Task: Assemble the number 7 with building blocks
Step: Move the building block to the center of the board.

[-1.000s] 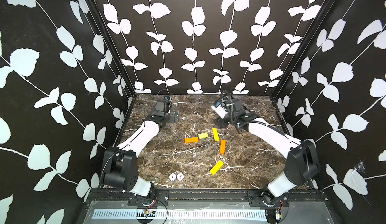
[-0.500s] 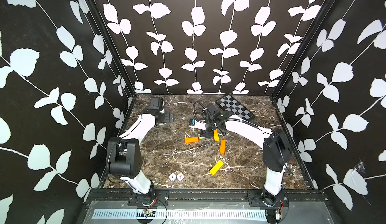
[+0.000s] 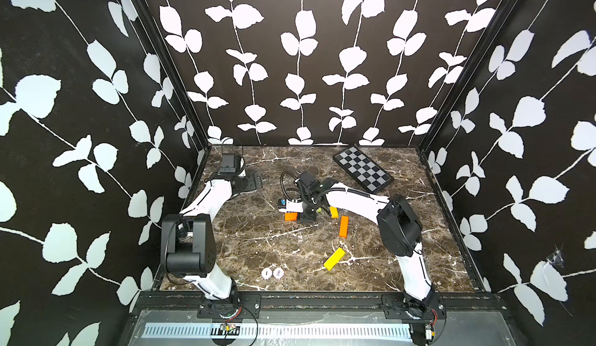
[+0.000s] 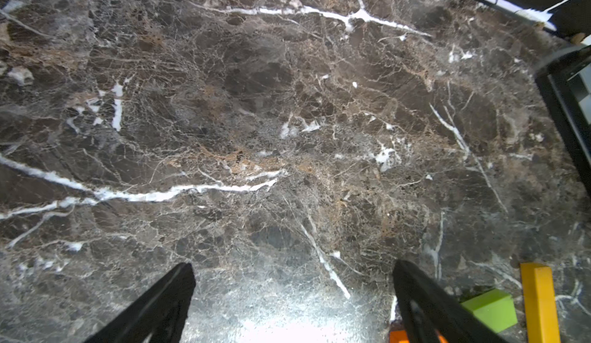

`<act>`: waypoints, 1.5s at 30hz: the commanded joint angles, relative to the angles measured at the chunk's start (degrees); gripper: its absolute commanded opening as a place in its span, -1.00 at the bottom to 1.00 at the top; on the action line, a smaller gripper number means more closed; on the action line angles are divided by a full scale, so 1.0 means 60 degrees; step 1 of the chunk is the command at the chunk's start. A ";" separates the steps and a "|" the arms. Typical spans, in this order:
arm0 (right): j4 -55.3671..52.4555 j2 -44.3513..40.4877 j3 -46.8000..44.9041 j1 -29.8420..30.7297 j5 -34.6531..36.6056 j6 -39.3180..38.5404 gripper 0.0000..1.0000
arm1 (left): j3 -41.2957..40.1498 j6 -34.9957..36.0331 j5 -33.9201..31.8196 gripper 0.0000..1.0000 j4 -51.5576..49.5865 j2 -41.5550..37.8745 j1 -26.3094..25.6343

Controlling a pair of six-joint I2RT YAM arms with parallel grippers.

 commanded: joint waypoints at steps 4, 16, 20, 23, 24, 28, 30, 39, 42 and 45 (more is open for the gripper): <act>-0.0293 0.0778 0.0763 -0.0005 -0.0180 -0.0281 0.01 | -0.0163 -0.0122 0.0477 0.98 0.0279 -0.0323 0.0054; -0.0314 0.1179 0.0880 -0.0018 0.0308 -0.0270 -0.08 | -0.0302 -0.0132 0.0560 0.98 0.0408 -0.0221 0.0093; -0.0262 0.1251 0.0890 -0.0018 0.0707 -0.0336 -0.08 | -0.0346 -0.0108 0.0559 0.98 0.0413 -0.0235 0.0098; -0.0189 0.1278 0.0901 -0.0018 0.0810 -0.0351 -0.06 | -0.0350 -0.0084 0.0572 0.98 0.0415 -0.0221 0.0113; -0.0145 0.1291 0.0901 -0.0018 0.0806 -0.0351 -0.06 | -0.0361 -0.0095 0.0577 0.98 0.0424 -0.0221 0.0113; -0.0151 0.1424 0.1074 -0.0032 0.0840 -0.0344 -0.07 | -0.0361 -0.0084 0.0670 0.98 0.0435 -0.0221 0.0113; -0.0169 0.1463 0.1155 -0.0031 0.0781 -0.0316 -0.10 | -0.0375 -0.0085 0.0688 0.98 0.0433 -0.0235 0.0113; -0.0065 0.1600 0.1233 -0.0054 0.0957 -0.0214 -0.43 | -0.0407 -0.0093 0.0645 0.98 0.0445 -0.0229 0.0128; -0.0111 0.1701 0.1382 -0.0087 0.0895 -0.0110 -0.47 | -0.0405 -0.0086 0.0633 0.98 0.0451 -0.0221 0.0146; -0.0026 0.1778 0.1412 -0.0127 0.0918 -0.0109 -0.48 | -0.0412 -0.0086 0.0632 0.98 0.0450 -0.0206 0.0150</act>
